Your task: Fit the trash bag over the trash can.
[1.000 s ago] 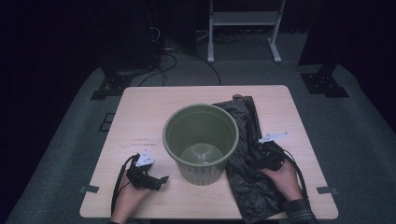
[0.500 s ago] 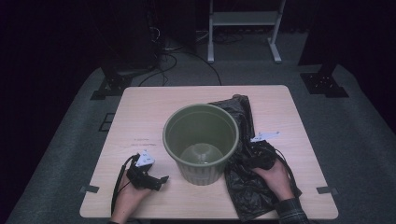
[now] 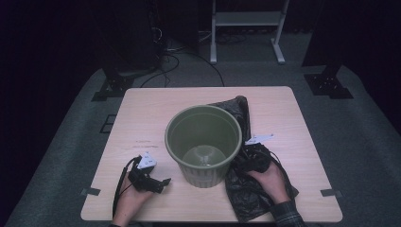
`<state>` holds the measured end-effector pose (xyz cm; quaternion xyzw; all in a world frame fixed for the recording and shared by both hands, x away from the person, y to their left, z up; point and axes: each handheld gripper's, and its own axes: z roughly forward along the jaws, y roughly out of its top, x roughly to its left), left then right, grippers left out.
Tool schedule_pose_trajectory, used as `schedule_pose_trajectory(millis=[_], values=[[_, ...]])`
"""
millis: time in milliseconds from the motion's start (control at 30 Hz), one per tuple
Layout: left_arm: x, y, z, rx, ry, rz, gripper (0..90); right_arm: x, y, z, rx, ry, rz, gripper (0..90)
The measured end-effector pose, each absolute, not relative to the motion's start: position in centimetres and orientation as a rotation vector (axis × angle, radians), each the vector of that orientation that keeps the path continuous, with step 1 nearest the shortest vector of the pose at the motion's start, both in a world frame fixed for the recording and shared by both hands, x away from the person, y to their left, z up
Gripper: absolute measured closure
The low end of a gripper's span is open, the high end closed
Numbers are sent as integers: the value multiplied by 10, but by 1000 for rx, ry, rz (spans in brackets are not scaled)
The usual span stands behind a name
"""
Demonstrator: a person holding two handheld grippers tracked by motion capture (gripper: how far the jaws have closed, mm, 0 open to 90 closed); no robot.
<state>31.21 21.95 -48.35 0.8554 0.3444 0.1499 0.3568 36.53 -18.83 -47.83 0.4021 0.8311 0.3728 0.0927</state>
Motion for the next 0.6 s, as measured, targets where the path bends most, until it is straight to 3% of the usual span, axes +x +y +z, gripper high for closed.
schedule_pose_trajectory(millis=[600], values=[[312, 219, -484, 2208, 890, 387, 0, 359, -177, -480, 1097, 2432, 987, 150]])
